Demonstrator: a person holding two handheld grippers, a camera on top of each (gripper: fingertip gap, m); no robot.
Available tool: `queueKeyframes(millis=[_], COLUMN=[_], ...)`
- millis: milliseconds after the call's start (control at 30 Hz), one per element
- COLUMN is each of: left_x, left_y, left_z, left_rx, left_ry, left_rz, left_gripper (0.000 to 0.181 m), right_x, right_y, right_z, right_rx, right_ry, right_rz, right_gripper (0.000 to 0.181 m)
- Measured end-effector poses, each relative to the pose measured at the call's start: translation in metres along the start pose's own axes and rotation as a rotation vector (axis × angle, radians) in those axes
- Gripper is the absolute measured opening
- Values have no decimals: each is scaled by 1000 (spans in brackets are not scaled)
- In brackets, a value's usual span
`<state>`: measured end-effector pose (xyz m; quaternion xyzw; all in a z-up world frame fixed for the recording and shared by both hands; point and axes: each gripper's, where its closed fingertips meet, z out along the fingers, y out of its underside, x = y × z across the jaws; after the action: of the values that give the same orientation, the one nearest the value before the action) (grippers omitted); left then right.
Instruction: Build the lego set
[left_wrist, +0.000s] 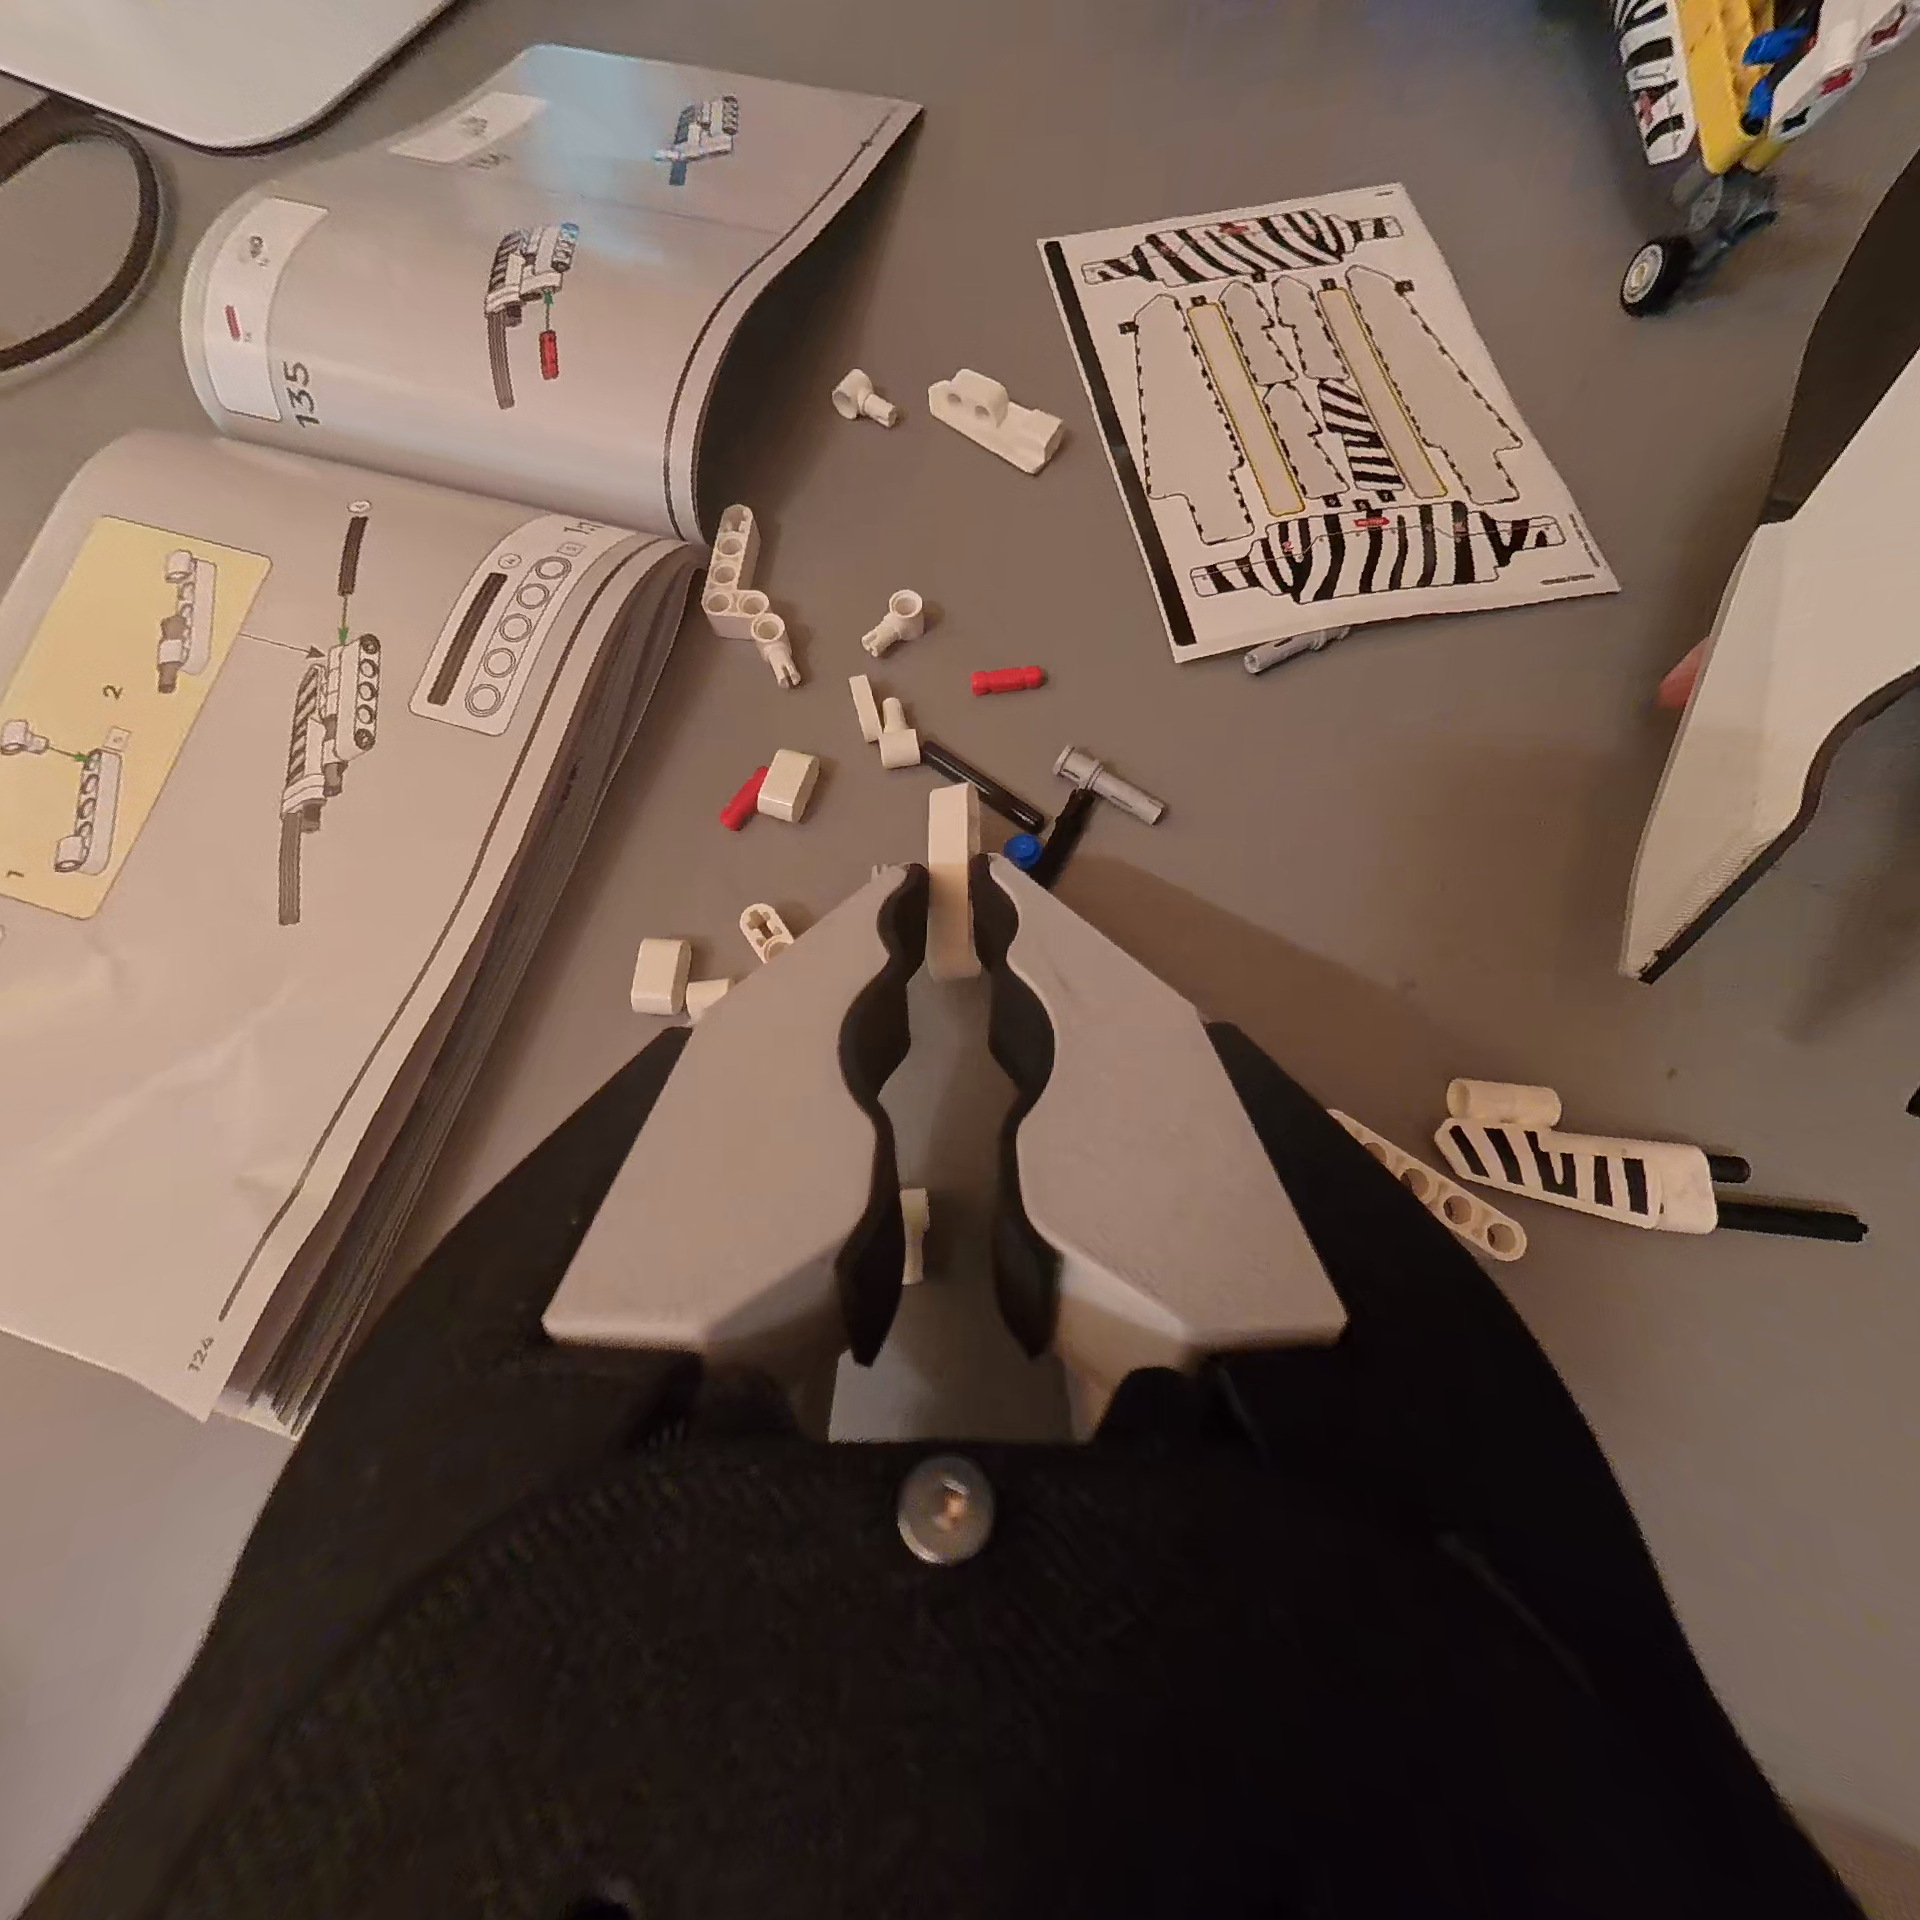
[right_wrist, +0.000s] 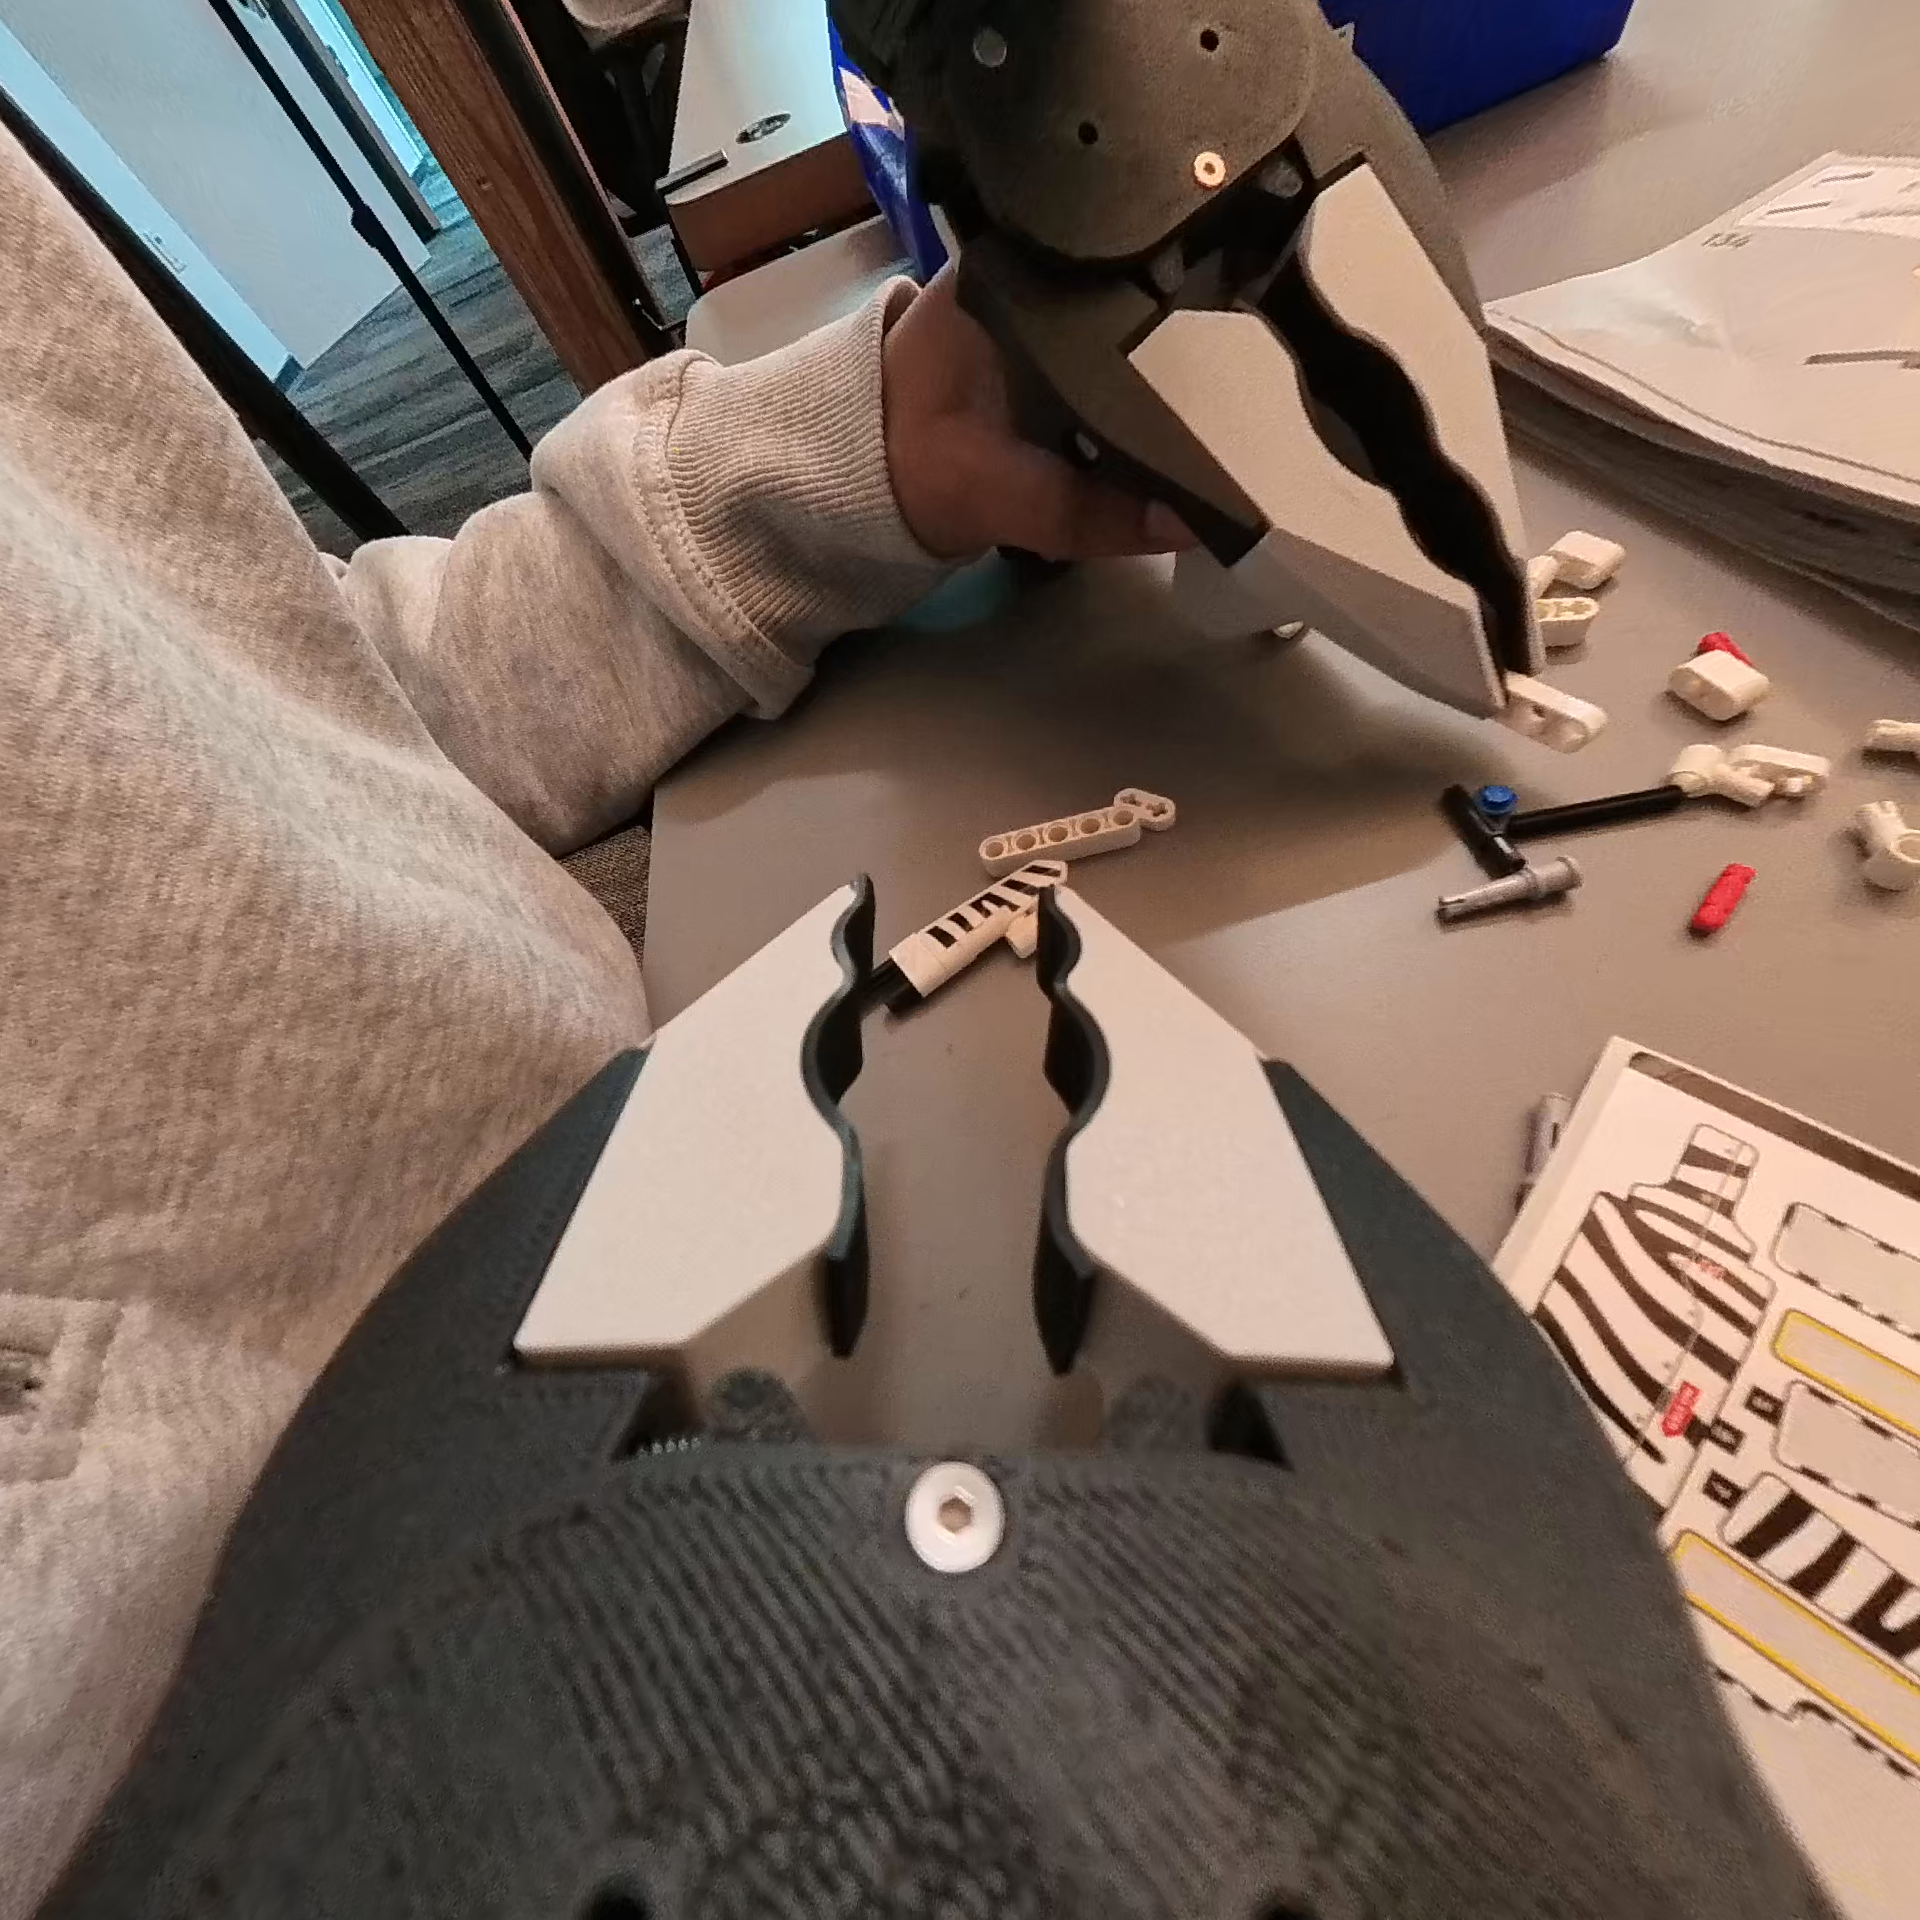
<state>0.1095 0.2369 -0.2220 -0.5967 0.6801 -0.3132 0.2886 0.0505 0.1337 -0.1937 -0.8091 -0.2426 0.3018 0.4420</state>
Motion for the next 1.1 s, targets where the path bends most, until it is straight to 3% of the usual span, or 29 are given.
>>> queueKeyframes(millis=[167,433,567,1100], left_x=[-7,-42,-43,-42], left_y=[-7,-37,-51,-55], left_z=[-5,-47,-66,-70], left_rx=[52,377,511,529], left_ry=[-31,-92,-77,-114], left_rz=[-21,-241,-249,-194], left_gripper=[10,9,9,9], right_x=[0,0,0,0], right_y=[0,1,1,1], right_z=[0,1,1,2], right_rx=[-1,-6,-5,-11], right_ry=[0,2,3,8], right_rz=[-1,-3,-4,-11], right_gripper=[30,30,30,30])
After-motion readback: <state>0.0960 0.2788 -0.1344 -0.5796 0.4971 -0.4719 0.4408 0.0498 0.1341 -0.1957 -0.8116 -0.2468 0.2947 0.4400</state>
